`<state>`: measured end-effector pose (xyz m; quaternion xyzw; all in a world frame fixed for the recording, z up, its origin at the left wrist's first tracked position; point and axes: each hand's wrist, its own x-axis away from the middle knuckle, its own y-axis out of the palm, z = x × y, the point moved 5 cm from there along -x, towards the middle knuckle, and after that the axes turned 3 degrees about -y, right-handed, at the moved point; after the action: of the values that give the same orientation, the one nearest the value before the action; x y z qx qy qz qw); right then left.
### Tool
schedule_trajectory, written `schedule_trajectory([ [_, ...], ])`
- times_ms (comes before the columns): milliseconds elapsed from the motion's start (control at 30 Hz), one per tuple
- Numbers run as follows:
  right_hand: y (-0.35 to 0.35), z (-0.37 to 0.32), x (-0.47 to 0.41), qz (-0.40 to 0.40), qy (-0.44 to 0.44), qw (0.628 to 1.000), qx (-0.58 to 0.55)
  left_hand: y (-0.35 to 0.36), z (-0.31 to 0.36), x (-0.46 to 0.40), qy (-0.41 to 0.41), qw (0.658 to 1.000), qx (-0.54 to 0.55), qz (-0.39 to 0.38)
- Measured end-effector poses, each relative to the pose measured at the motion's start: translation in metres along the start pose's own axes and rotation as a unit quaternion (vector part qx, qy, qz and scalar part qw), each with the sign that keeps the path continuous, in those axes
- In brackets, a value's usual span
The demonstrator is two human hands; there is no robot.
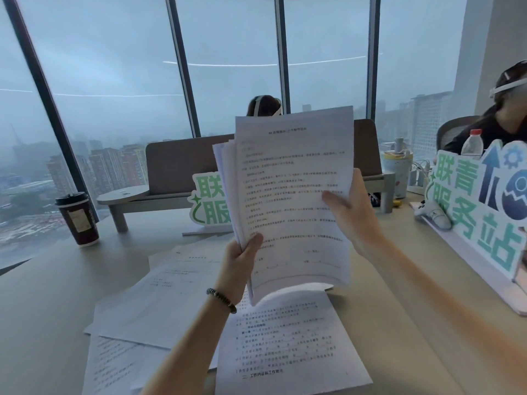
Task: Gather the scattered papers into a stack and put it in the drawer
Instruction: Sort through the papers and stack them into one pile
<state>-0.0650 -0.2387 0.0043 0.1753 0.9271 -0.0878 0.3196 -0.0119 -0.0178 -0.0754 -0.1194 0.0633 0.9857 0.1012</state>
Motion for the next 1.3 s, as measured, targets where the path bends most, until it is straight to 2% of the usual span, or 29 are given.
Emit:
schedule_trajectory([
  [100, 0.007, -0.001, 0.006, -0.001, -0.033, 0.999, -0.002, 0.0, -0.003, 0.002, 0.011, 1.0, 0.002, 0.022],
  [400, 0.012, 0.046, 0.031, -0.006, 0.063, 0.998, -0.024, 0.002, -0.014, 0.007, -0.013, 1.0, -0.003, 0.007],
  [467, 0.009, 0.036, 0.021, 0.002, 0.042, 0.999, -0.016, 0.002, -0.013, 0.007, -0.013, 1.0, -0.004, 0.006],
  [633, 0.003, -0.02, -0.016, 0.025, -0.115, 0.992, 0.053, 0.002, -0.014, 0.006, -0.028, 1.0, 0.008, -0.009],
  [733, 0.0, -0.047, -0.03, 0.033, -0.168, 0.977, 0.124, 0.002, -0.015, 0.006, -0.034, 0.999, 0.017, -0.016],
  [900, 0.0, -0.044, -0.037, 0.014, -0.135, 0.961, 0.24, 0.001, -0.017, 0.004, -0.049, 0.997, 0.059, -0.032],
  [967, -0.001, -0.037, -0.036, 0.02, -0.132, 0.959, 0.25, 0.001, -0.017, 0.004, -0.047, 0.996, 0.064, -0.04],
  [1067, -0.001, -0.035, -0.034, 0.025, -0.132, 0.967, 0.217, 0.002, -0.015, 0.005, -0.035, 0.998, 0.045, -0.041],
  [1133, 0.0, -0.031, -0.033, 0.019, -0.114, 0.984, 0.136, 0.002, -0.014, 0.006, -0.035, 0.998, 0.034, -0.037],
  [1233, 0.0, -0.002, -0.028, 0.0, -0.013, 0.999, -0.045, 0.003, -0.013, 0.007, -0.032, 0.998, 0.03, -0.036],
  [1300, 0.003, 0.026, -0.016, -0.03, 0.072, 0.995, -0.067, 0.003, -0.013, 0.008, -0.029, 0.999, 0.023, -0.037],
])
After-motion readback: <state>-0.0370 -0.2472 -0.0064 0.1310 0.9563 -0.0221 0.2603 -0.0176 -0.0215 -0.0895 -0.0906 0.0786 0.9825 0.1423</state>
